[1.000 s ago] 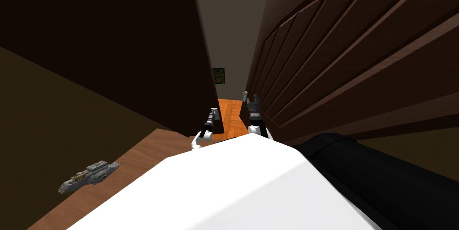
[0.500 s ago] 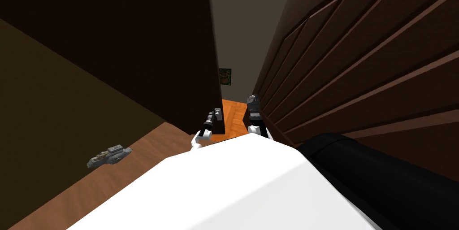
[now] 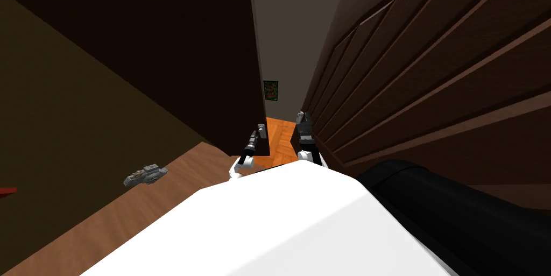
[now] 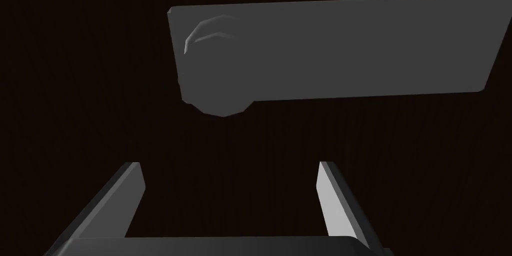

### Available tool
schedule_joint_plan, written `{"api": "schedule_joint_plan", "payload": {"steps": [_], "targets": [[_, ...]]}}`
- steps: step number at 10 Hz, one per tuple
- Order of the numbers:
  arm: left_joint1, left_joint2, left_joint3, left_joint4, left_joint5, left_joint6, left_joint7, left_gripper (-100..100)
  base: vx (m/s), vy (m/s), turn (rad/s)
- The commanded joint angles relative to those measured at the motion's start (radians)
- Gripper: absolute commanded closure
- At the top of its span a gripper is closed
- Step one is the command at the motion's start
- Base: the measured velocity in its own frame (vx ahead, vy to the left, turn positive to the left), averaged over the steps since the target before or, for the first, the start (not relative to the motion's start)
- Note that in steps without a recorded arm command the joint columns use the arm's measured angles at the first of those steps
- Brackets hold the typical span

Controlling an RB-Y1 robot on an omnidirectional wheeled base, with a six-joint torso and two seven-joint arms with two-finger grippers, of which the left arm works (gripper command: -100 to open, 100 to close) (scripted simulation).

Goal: Push the door open

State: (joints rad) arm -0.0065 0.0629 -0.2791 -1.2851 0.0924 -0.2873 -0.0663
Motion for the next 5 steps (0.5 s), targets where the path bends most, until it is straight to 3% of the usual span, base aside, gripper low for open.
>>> {"api": "schedule_joint_plan", "payload": {"steps": [1,3,4,5], "targets": [[0.010,-0.005,-0.005,-0.014,0.003,0.004,0.001,-100,-0.283,-0.030,0.048],[0.020,-0.019,-0.010,-0.029,0.006,0.009,0.001,-100,-0.270,-0.031,0.046],[0.018,-0.013,-0.009,-0.024,0.005,0.006,0.002,-100,-0.115,0.002,0.003],[0.013,-0.007,-0.004,-0.018,0.005,0.002,0.001,-100,0.088,-0.047,-0.033]]}}
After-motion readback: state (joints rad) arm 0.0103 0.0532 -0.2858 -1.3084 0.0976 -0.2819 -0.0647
